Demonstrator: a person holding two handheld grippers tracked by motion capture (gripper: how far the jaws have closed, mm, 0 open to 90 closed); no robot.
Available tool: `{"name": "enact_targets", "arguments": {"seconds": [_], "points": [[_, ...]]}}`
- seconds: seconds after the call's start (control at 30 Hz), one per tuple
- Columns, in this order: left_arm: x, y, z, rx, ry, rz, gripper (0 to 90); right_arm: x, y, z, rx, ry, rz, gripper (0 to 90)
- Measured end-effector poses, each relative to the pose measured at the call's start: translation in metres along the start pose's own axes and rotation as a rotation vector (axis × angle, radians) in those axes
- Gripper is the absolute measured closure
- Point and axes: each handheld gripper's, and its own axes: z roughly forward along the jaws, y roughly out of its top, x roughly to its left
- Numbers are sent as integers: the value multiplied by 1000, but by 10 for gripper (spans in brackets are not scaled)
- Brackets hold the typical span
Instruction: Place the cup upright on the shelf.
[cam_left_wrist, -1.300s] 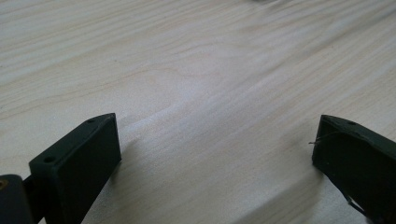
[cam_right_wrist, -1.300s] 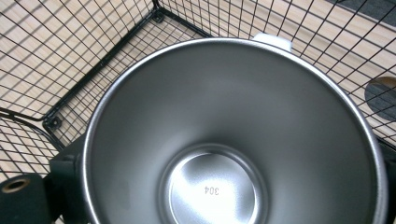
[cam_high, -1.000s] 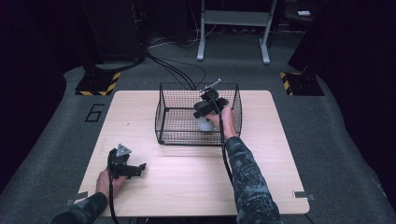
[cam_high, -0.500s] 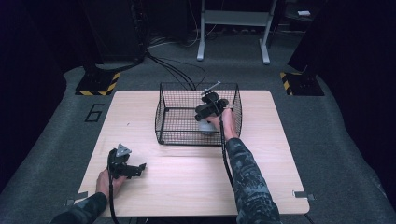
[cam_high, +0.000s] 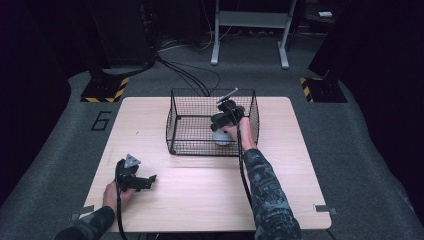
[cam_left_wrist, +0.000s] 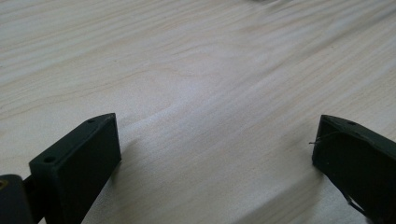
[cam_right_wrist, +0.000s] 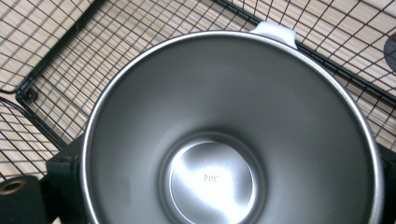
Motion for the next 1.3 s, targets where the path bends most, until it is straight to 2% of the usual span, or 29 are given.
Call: {"name": "enact_targets", "arguments": {"seconds": [0.17,0.2,0.3,0.37,0.47,0.6,0.77,0.87,0.97,1.13,1.3], "points": [[0,0,0,0,0,0,9,3,-2,-8,-10,3,17,1],[0,0,0,-1,0,-2,9,3,-2,-9,-9,8,0,0],[0,0,0,0,0,0,9,8,-3,-13,-16,-2,-6,0],[0,0,0,-1,0,-2,9,9,-3,-16,-27,10,-10,0],[0,0,0,0,0,1,9,11,-4,-26,-56,7,-11,0],[0,0,0,0,0,1,9,11,-7,-50,-117,15,-20,0],[0,0,0,0,-1,-2,9,12,-15,-78,-201,6,-54,0],[0,0,0,-1,0,-2,9,14,-21,-95,-230,9,-63,0],[0,0,0,-1,-1,-3,9,17,-32,-113,-266,17,-80,0],[0,0,0,-1,-1,-2,9,24,-53,-139,-313,7,-138,0],[0,0,0,1,-1,1,9,32,-76,-161,-362,5,-155,0]]}}
